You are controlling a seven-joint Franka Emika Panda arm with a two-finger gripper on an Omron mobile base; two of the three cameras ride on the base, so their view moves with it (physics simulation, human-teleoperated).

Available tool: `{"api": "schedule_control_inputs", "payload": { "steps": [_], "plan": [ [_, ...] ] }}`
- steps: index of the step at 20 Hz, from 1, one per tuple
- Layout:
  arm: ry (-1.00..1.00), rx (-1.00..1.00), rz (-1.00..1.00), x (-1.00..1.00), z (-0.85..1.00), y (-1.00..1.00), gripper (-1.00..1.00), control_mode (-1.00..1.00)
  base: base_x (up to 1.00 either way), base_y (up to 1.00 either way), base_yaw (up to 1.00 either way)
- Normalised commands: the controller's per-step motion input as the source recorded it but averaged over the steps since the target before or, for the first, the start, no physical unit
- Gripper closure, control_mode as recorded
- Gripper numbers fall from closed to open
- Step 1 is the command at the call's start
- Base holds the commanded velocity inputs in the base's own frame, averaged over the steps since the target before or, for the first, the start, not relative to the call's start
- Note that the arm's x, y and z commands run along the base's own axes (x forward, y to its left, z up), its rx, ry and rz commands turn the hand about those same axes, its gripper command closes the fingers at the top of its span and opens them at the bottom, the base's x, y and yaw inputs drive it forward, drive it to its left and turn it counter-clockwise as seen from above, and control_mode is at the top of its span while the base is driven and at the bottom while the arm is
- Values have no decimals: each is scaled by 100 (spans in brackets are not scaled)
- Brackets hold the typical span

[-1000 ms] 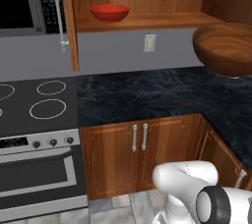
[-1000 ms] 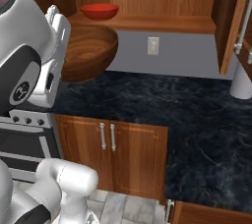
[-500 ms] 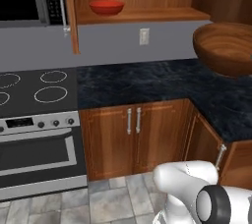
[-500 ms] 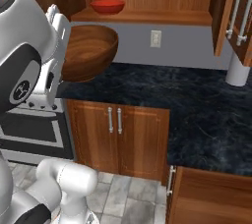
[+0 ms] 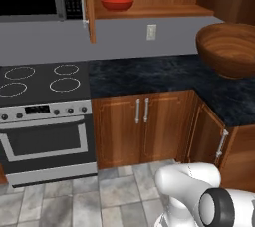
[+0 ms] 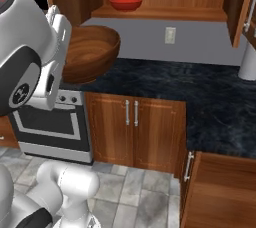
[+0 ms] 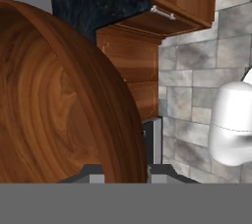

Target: Move the bowls from the cabinet to the plates on the dining table.

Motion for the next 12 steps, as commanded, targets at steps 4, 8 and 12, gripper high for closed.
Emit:
{"api": "schedule_control_inputs", "payload": {
  "steps": [4,8,12],
  "plan": [
    [0,0,0,0,0,0,100,100,-17,42,15],
    [0,0,0,0,0,0,100,100,-15,40,16],
    [0,0,0,0,0,0,100,100,-13,38,17]
  ]
}}
